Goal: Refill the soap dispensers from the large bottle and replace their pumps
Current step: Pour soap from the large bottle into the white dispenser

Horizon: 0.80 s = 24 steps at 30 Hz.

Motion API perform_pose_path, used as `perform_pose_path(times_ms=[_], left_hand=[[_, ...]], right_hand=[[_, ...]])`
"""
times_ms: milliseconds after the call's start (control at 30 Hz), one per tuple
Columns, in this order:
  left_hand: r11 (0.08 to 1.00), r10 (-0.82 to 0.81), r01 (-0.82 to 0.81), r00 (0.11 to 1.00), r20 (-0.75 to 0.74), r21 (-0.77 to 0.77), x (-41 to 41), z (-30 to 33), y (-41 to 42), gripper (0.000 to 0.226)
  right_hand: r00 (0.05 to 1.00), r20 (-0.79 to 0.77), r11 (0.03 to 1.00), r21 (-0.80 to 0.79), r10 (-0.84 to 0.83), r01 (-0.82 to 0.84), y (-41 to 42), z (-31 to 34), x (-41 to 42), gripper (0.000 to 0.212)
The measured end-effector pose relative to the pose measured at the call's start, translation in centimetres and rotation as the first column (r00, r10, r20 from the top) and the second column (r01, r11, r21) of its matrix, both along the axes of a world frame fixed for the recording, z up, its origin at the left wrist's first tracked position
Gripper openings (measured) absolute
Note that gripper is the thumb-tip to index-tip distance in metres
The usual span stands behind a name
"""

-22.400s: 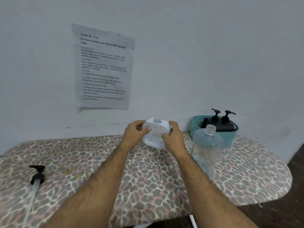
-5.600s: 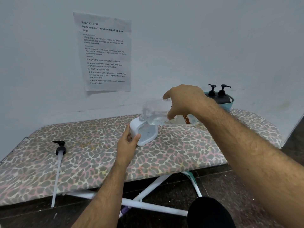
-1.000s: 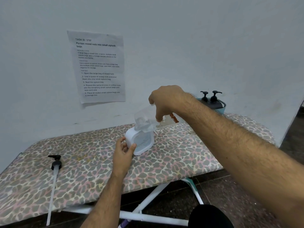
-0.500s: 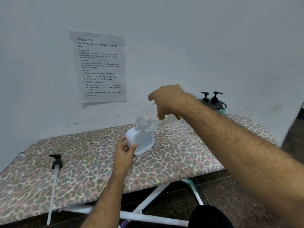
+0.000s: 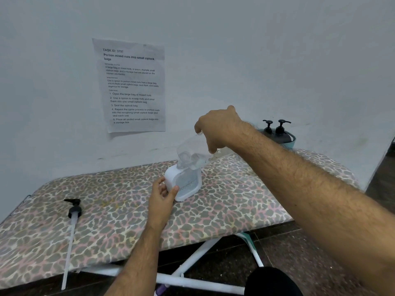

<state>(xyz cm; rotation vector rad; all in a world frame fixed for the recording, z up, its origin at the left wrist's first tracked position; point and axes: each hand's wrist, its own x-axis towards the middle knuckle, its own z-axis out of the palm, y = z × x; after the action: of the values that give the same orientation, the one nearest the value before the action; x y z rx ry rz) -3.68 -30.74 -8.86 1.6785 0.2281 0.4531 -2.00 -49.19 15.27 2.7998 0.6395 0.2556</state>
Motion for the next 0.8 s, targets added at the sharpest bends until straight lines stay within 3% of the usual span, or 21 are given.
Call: perform_pose_path(times_ms=[800], left_hand=[[1.000, 0.000, -0.001, 1.000, 0.013, 0.010, 0.12, -0.28, 0.10, 0.052]], right_hand=[[0.992, 0.121, 0.999, -0.044, -0.024, 0.029, 0.41, -0.72, 0.42, 0.054]])
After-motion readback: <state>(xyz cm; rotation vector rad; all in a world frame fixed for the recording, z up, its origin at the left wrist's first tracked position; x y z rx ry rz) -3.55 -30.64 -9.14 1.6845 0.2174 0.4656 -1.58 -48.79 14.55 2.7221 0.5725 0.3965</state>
